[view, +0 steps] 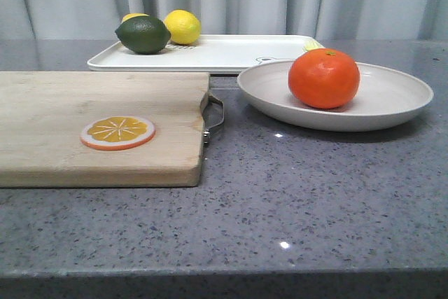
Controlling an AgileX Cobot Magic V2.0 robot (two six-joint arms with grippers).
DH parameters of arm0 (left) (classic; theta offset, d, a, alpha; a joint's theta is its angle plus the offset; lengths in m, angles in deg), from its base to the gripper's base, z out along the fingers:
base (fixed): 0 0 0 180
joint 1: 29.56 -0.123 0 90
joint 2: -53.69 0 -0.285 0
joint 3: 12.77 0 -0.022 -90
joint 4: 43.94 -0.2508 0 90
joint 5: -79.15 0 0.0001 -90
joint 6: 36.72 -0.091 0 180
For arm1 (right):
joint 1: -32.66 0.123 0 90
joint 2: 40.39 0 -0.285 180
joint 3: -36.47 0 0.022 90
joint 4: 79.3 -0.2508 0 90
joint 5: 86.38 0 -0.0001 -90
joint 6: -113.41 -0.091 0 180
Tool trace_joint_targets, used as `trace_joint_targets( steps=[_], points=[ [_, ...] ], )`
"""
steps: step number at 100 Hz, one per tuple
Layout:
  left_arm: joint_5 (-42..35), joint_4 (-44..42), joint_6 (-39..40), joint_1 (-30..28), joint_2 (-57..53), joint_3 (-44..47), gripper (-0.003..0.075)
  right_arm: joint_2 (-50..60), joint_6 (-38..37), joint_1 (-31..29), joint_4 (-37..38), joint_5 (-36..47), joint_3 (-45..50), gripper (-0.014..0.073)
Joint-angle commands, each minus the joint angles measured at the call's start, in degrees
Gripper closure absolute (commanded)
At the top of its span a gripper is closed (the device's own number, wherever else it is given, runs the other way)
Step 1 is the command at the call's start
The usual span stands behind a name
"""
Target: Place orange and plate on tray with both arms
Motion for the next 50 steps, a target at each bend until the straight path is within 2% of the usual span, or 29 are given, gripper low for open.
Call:
trace_joint_targets(
  steps=[1,18,50],
  points=[
    [-4.4,1.1,0.7,-2.8,-7.0,4.2,0.0156,-0.8,0.5,0.0,0.4,5.0,-1.9,0.0165],
    [-11.0,1.8,0.7,-7.8,-18.6,16.3,0.0156,-0.8,0.5,0.0,0.4,5.4,-1.7,0.0165],
    [-11.4,4.5,0.8,-13.3,-34.8,33.2,0.0156,-1.8,0.5,0.0,-1.5,12.2,2.4,0.0165]
  ],
)
